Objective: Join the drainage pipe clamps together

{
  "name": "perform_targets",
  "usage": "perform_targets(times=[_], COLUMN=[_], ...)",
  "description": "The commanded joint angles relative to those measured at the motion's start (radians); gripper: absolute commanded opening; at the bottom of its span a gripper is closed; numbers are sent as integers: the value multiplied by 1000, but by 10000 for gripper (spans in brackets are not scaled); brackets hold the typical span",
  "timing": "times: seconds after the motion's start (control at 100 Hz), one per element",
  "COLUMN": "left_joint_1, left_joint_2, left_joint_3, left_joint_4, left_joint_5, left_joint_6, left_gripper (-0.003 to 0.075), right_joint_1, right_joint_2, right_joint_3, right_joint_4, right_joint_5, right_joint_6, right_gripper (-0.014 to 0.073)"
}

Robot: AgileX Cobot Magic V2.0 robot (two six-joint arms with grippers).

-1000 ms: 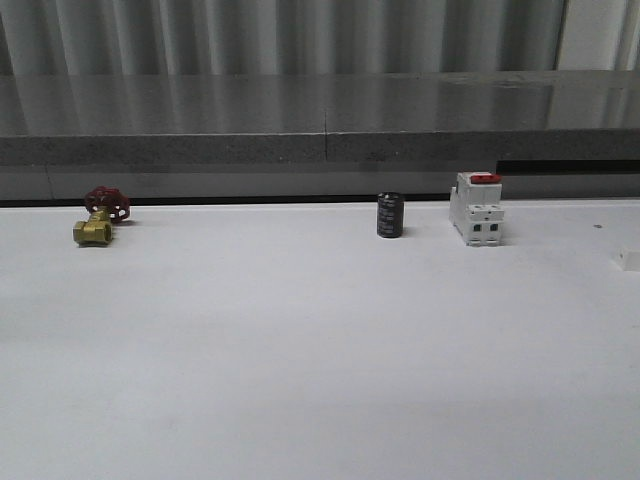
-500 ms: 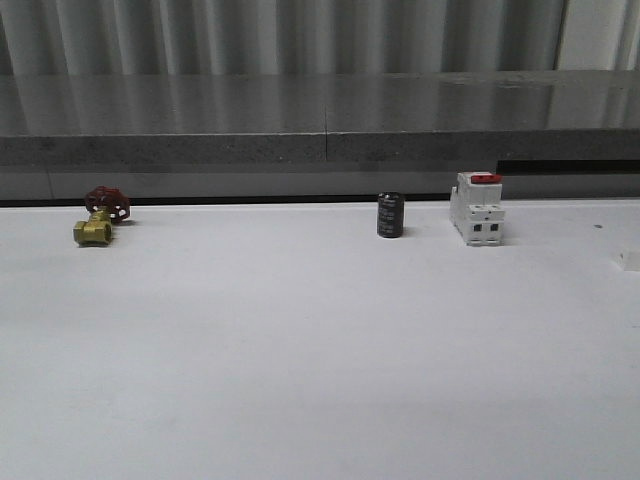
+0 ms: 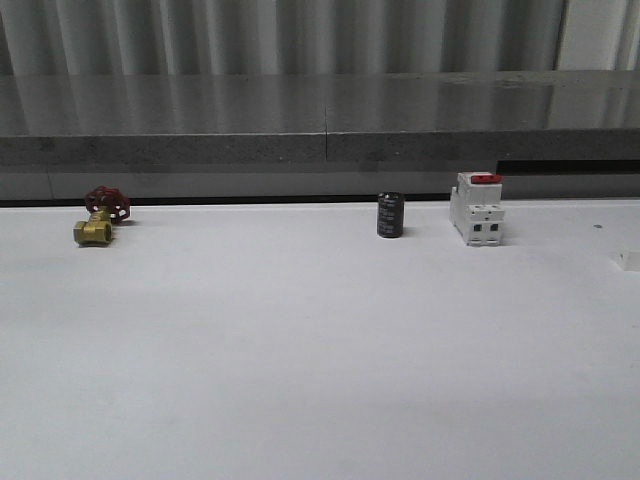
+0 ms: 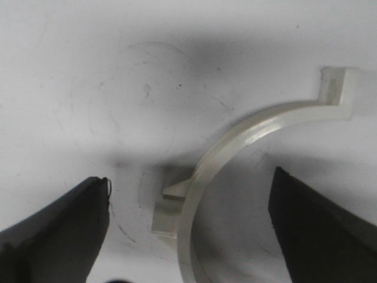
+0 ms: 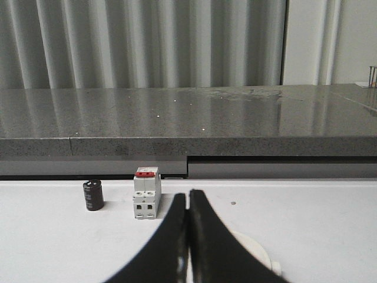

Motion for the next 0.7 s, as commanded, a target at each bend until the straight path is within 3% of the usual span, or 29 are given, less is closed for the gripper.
perform_targets(times=[0.0,0.35,0.42,0.69], left_joint_1=[4,4,4,4], left_joint_2=[-43,-42,-42,-42], left_joint_3=[-28,-26,-26,-26], left_joint_4=[-12,-12,-12,-12], left_joint_5=[-20,3,7,27], left_joint_6=[4,4,4,4], left_gripper=[546,522,454,71], right_joint_1=[-3,-3,-3,-3], right_joint_2=[-2,-2,-2,-2], right_joint_3=[-19,-19,-19,-19], right_joint_4=[-7,-7,-7,-7], right_joint_5=[-85,-85,-85,-85], right_joint_6=[-8,-8,-8,-8], right_gripper=[-67,-67,-67,-67])
